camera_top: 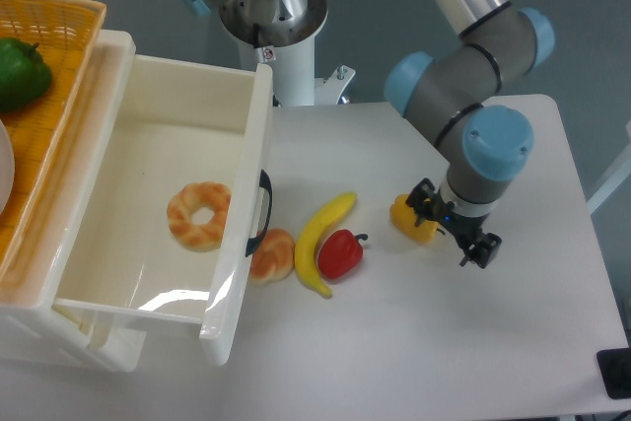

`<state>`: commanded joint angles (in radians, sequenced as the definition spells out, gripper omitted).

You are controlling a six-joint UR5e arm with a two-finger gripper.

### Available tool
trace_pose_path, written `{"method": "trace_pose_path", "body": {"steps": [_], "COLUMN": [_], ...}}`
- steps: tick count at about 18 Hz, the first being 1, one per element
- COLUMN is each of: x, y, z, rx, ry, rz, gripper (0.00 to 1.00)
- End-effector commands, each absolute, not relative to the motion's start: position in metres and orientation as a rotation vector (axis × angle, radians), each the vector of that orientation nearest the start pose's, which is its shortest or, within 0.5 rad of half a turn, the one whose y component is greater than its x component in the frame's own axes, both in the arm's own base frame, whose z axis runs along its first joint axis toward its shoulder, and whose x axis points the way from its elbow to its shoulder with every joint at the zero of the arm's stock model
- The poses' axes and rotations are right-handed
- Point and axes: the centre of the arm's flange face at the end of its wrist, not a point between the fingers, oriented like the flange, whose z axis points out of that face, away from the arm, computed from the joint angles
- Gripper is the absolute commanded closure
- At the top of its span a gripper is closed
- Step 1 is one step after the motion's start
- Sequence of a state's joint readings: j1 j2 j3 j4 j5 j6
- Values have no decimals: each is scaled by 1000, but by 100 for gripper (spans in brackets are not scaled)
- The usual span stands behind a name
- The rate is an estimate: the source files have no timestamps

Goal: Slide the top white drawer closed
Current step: 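Move the gripper over the fruit toward the open white drawer's front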

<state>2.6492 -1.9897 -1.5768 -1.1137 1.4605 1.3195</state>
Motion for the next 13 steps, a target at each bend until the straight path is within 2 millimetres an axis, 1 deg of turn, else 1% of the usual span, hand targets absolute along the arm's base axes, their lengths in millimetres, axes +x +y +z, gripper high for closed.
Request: {"method": "trace_pose_path", "body": {"steps": [1, 3, 4, 5, 6, 8, 9, 10, 12, 13], "x": [-485, -471, -467, -465, -463, -455, -449, -444, -437, -433], "y": [427, 432, 433, 435, 436, 445, 451, 454, 459, 460], "z": [293, 283, 279, 280, 286, 292, 292, 290, 294, 299], "rx": [-2986, -2949, -2948, -2941, -2922, -2889, -2883, -2884, -2854, -2835], "ry": [346, 334, 301, 259, 192, 71, 26, -31, -94, -110], "rz": [-36, -105, -124, -135, -144, -181, -200, -229, -274, -297], "gripper": [0, 0, 0, 0, 0, 1, 7, 18, 49, 62]}}
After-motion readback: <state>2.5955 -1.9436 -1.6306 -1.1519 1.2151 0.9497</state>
